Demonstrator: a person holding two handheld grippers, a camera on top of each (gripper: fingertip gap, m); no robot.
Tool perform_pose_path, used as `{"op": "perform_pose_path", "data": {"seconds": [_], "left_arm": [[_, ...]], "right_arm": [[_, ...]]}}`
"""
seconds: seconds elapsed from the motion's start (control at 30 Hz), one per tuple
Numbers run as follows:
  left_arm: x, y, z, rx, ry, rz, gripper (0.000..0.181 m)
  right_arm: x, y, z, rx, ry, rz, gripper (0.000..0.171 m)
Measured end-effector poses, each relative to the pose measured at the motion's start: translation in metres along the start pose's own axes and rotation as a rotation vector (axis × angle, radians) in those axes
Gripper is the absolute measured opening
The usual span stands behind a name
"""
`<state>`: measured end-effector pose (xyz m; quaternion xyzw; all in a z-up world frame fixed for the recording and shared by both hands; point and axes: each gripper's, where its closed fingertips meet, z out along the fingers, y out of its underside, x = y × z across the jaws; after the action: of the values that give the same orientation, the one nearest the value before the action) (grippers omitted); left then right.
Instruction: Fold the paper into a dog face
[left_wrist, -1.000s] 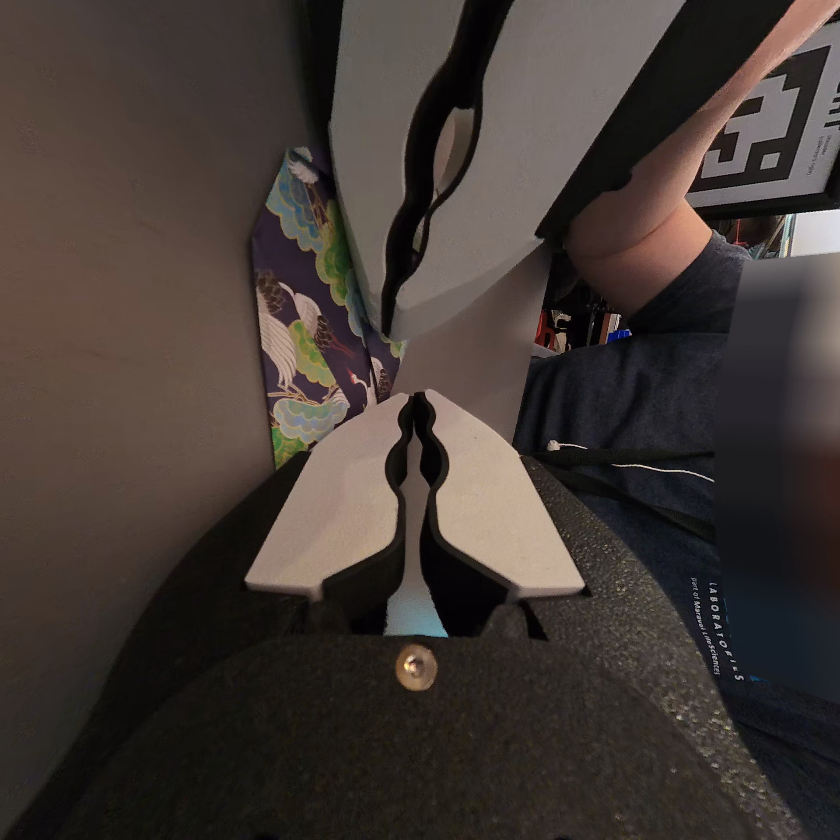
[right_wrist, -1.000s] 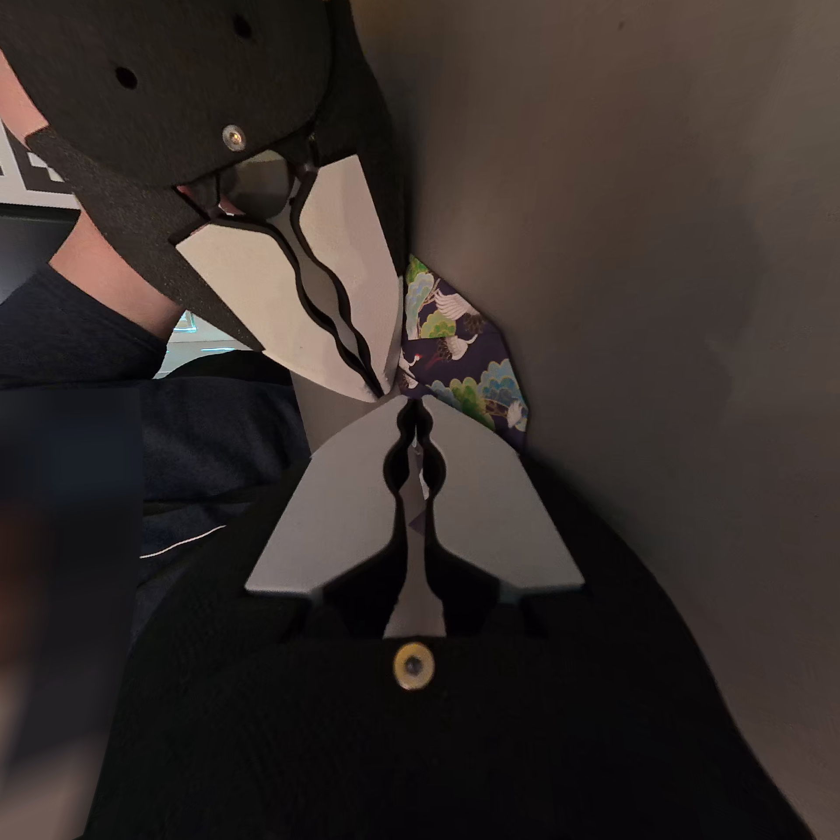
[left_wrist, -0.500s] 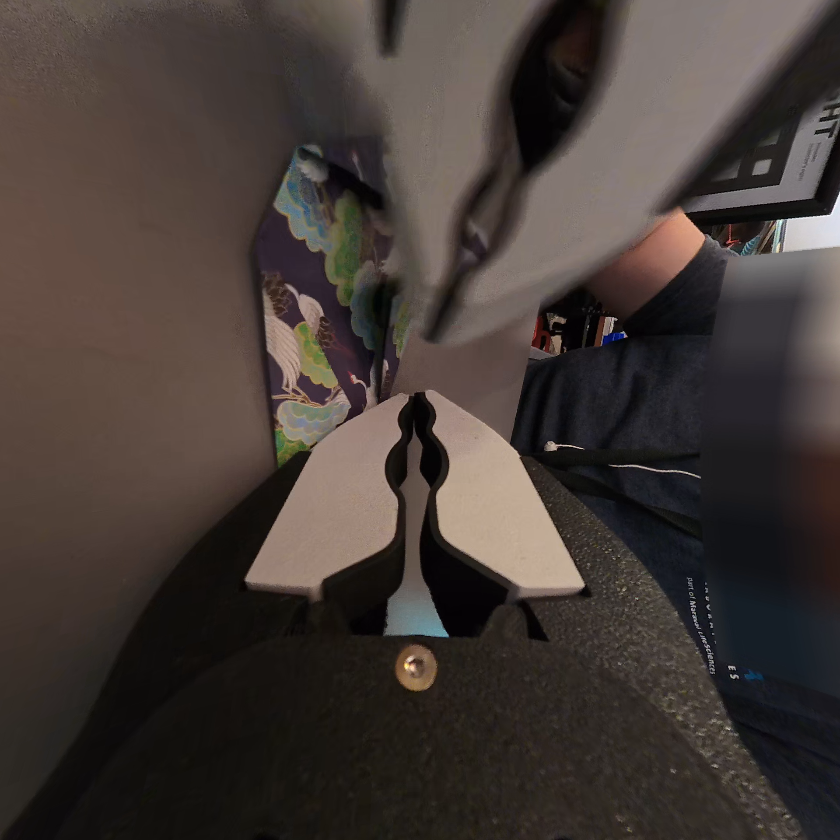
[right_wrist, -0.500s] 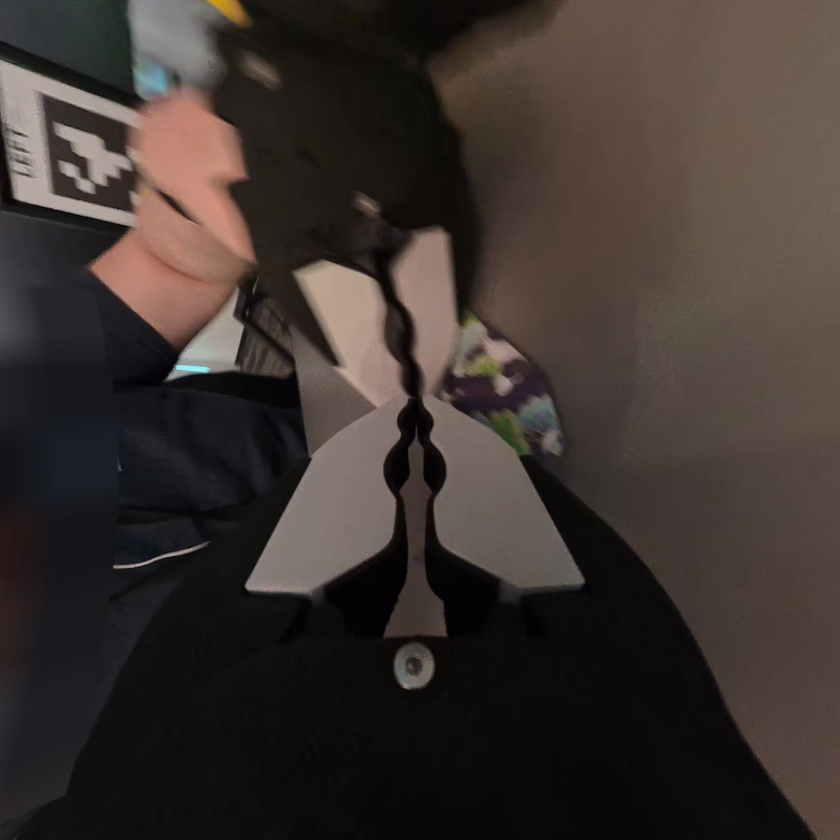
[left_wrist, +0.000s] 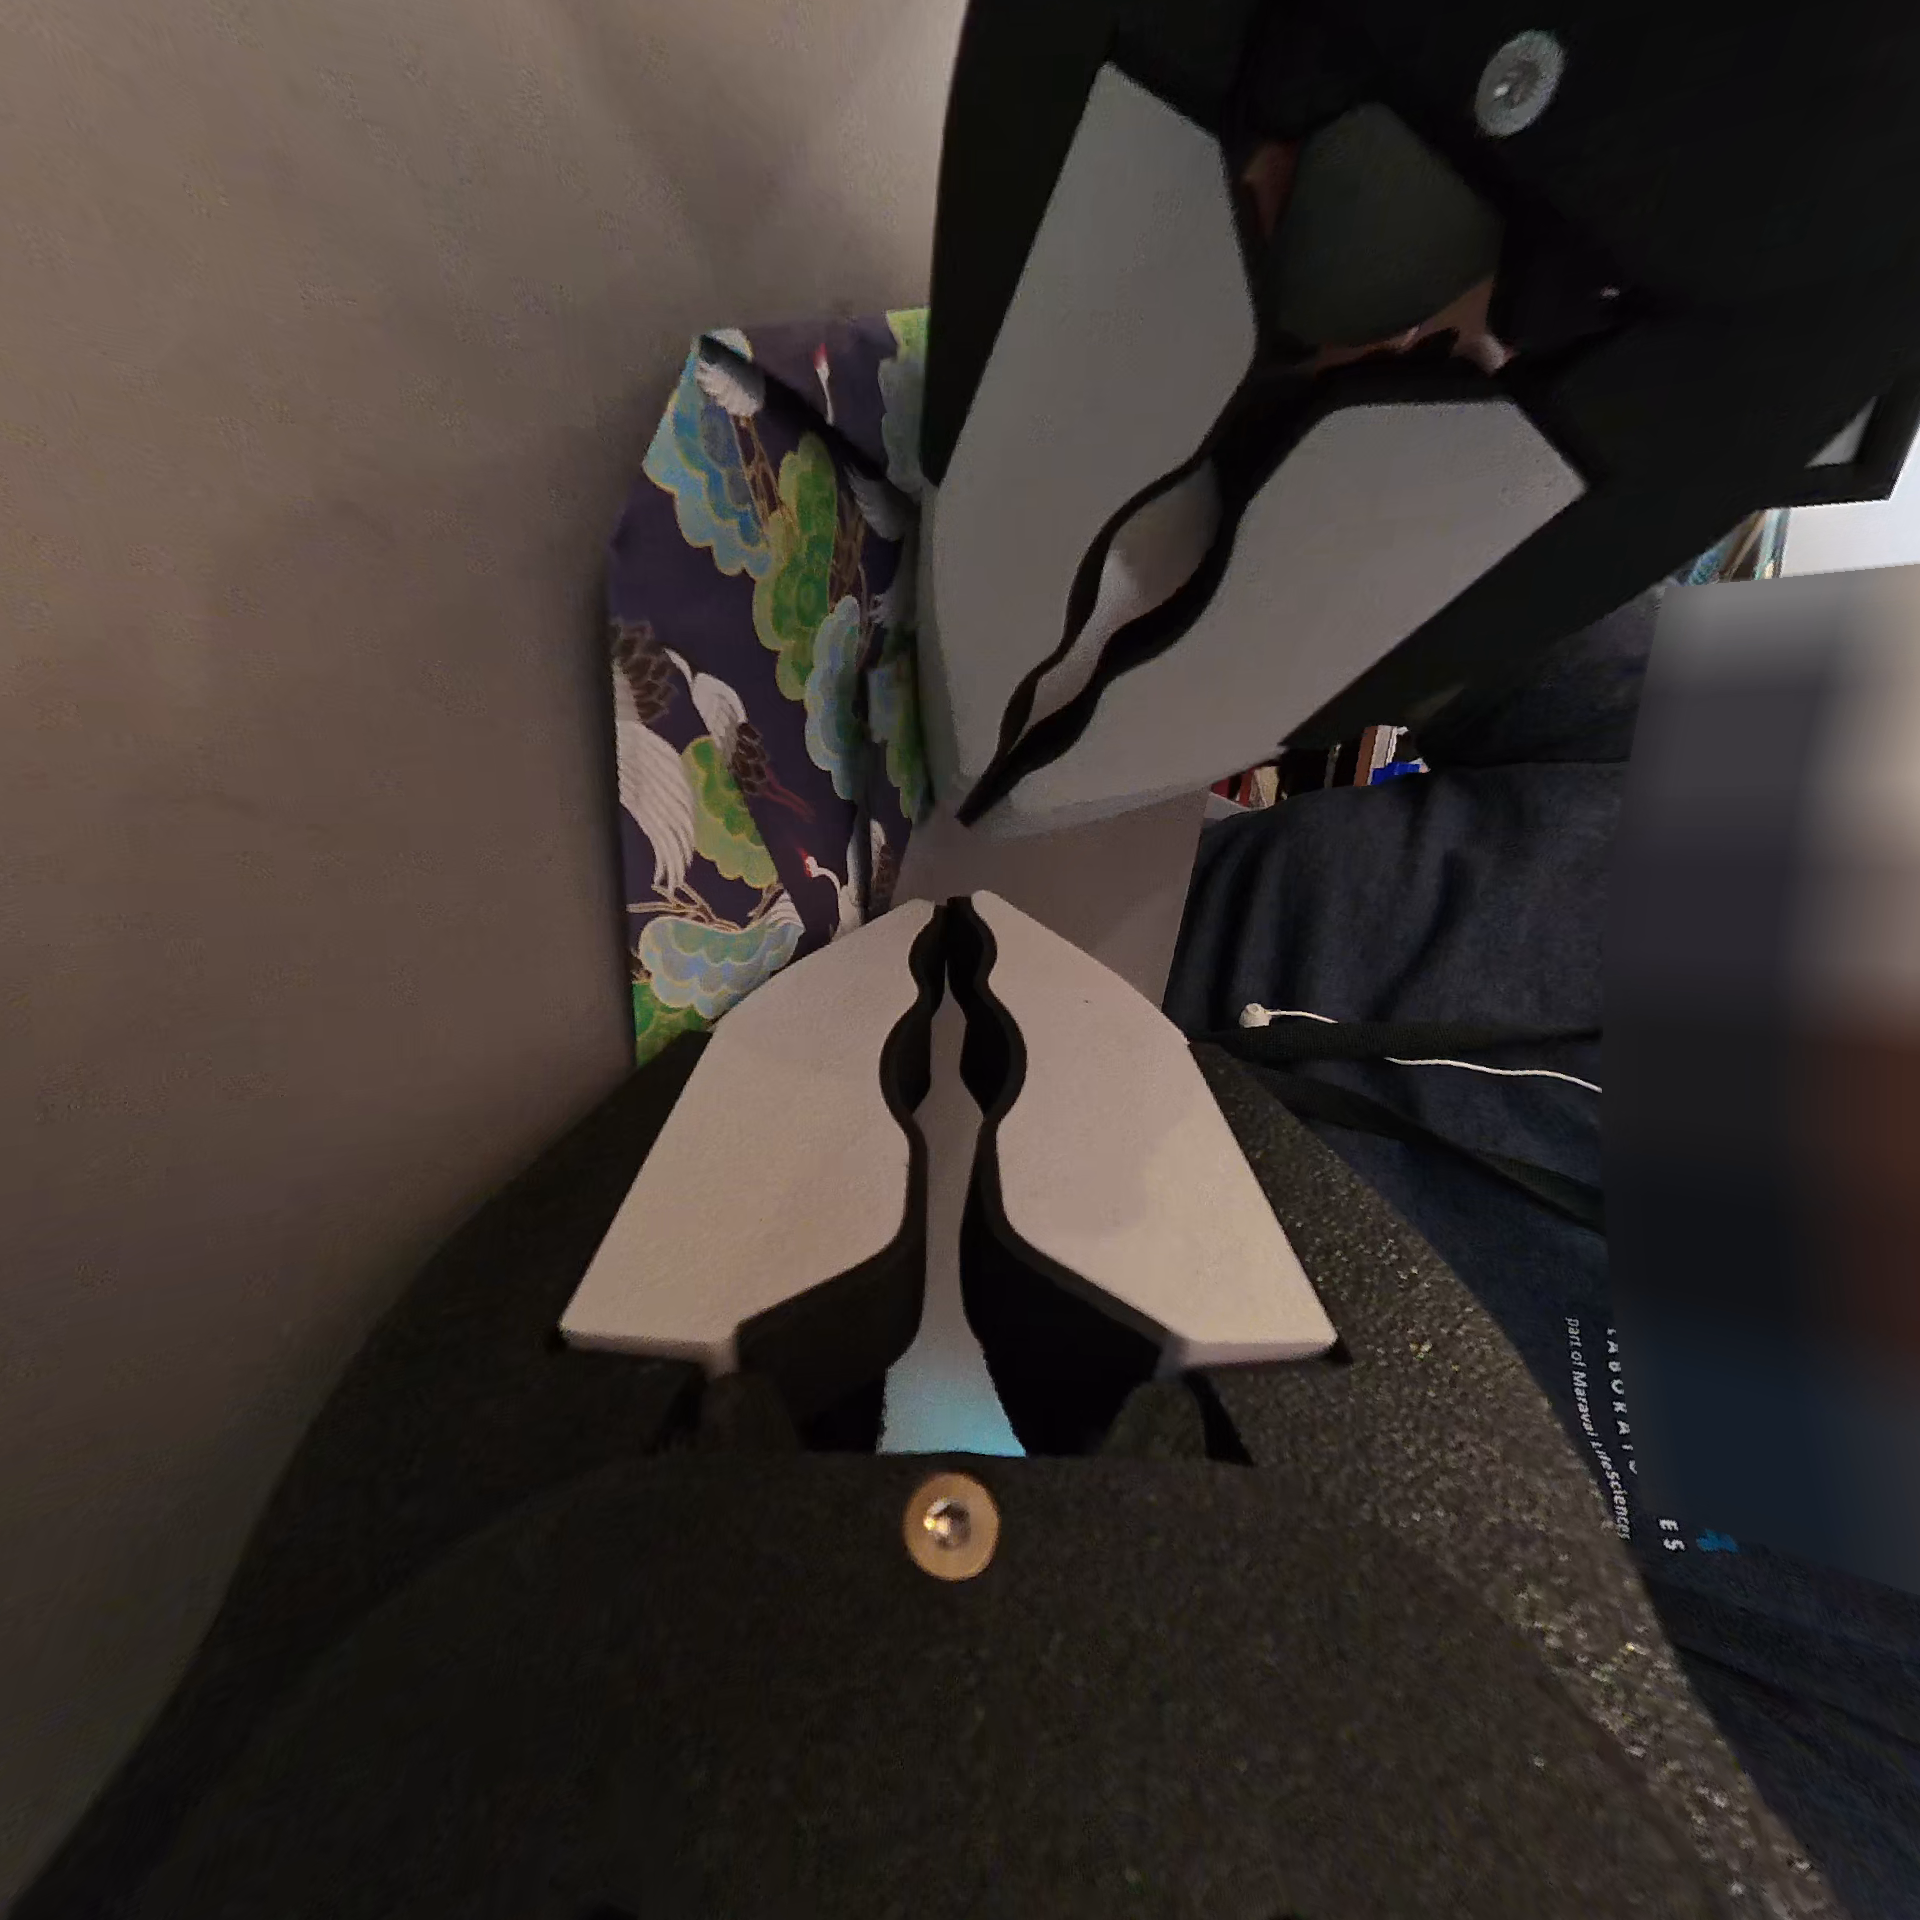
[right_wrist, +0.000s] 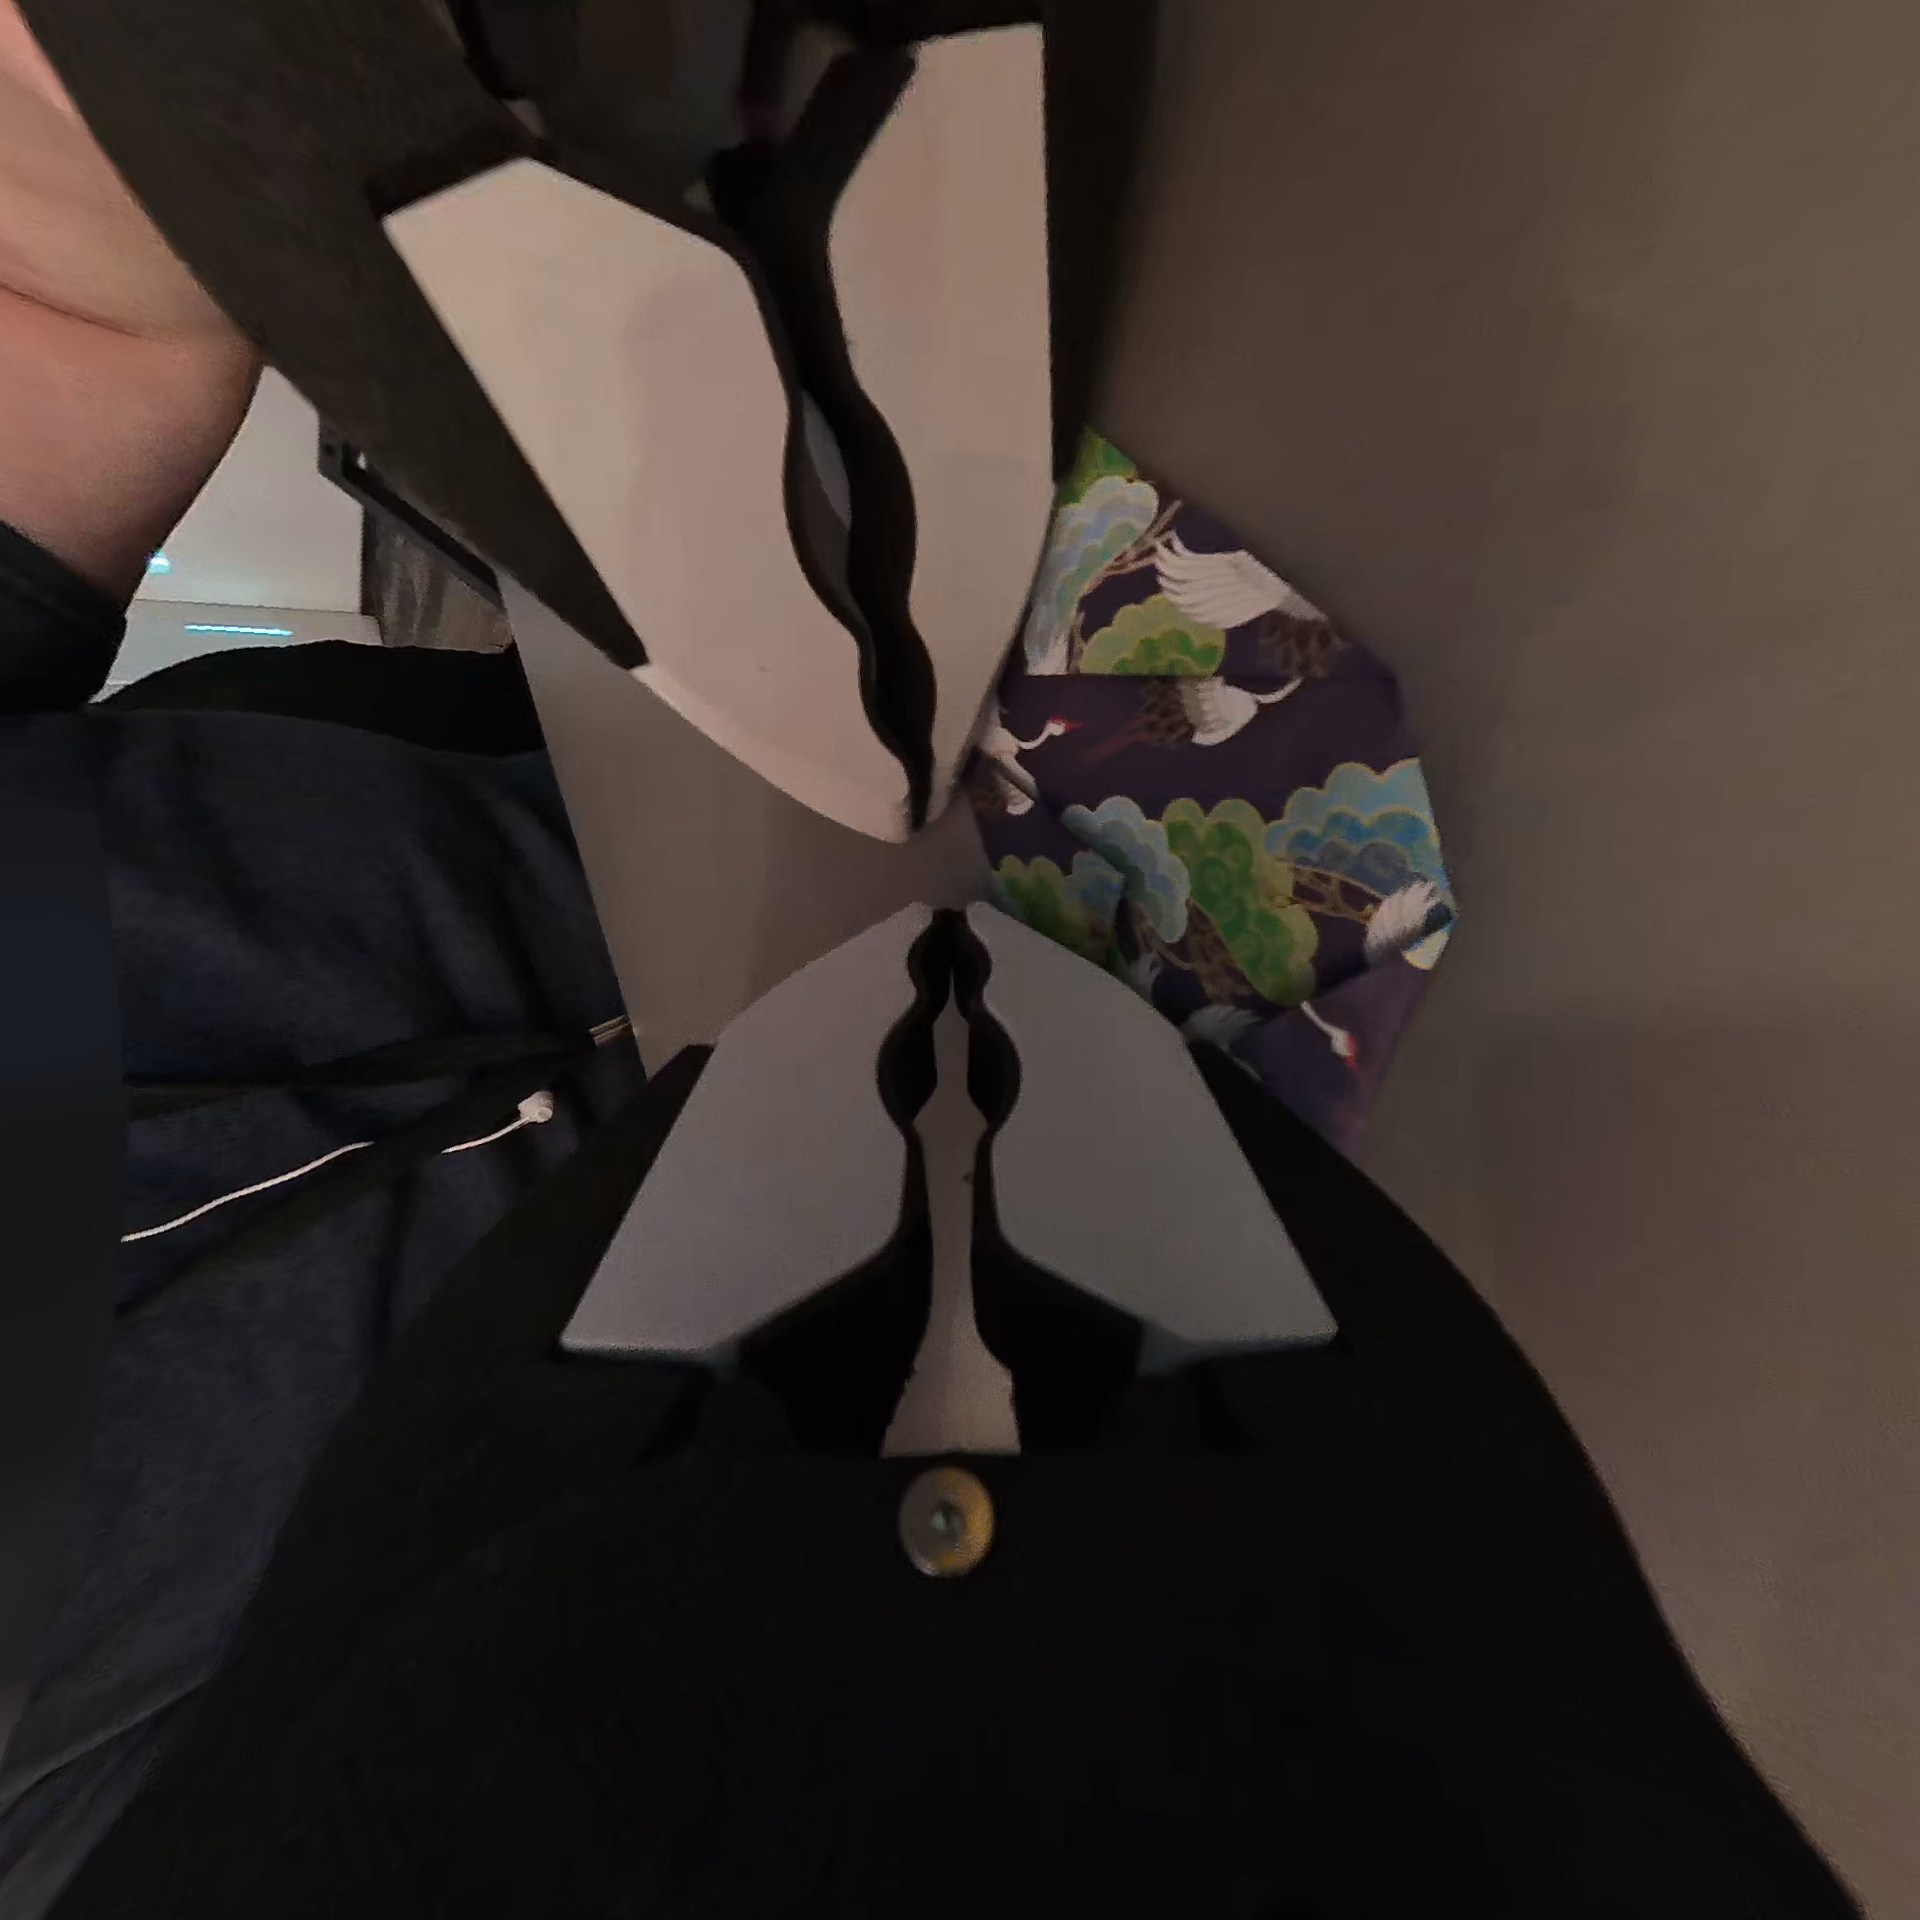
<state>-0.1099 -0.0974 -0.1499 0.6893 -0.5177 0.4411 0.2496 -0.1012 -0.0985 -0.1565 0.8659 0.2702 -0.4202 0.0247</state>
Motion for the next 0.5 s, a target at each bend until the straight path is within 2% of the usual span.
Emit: {"op": "perform_pose_path", "data": {"seconds": [0.13, 0.5], "left_arm": [[0.0, 0.0, 0.0, -0.006, -0.011, 0.008, 0.001], [-0.001, 0.001, 0.001, -0.027, -0.033, 0.016, 0.001]], "right_arm": [[0.002, -0.003, -0.002, 0.035, -0.05, 0.054, 0.001], [0.012, -0.016, -0.01, 0.109, -0.038, 0.091, 0.001]]}}
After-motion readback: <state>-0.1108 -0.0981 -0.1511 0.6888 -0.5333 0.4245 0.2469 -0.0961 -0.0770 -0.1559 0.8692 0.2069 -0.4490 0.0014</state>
